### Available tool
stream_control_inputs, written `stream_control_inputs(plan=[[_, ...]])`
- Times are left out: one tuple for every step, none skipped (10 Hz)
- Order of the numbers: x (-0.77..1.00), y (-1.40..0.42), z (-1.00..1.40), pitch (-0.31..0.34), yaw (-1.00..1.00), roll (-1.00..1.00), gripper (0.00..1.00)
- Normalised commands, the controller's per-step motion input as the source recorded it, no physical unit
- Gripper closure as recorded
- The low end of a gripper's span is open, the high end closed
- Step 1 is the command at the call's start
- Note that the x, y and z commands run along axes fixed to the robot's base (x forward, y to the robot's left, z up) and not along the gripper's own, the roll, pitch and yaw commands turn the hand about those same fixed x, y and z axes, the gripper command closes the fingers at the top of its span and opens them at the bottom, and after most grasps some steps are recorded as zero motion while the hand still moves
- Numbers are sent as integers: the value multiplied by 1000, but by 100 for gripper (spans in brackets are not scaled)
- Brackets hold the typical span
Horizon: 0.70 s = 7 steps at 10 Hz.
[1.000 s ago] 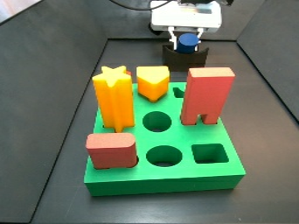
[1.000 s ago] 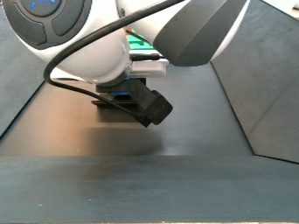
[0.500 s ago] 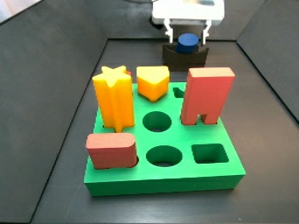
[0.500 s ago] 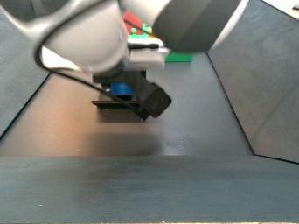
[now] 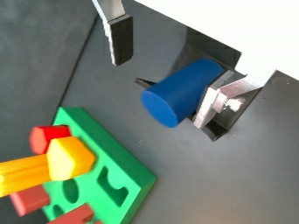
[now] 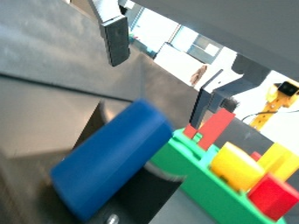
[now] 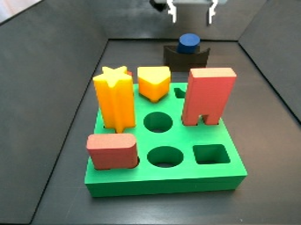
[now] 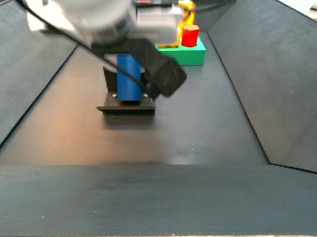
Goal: Pick up the oval object. Move up. Place the oval object on the fixture. Regrasp the oval object. Move to above the board. Insert the oval object.
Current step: Regrasp the oval object.
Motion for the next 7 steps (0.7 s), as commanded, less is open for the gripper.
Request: stream_control_inputs(plan=[[-35, 9, 370, 61, -6, 24, 0], [-116, -921, 952, 61, 23, 1000, 0], [-110, -901, 798, 59, 22, 1000, 0], [-122, -747, 584, 44, 22, 1000, 0], [-124, -601, 386, 37, 21, 1000, 0], [-105, -498, 247, 34, 20, 1000, 0], [-55, -281, 57, 31, 20, 1000, 0]])
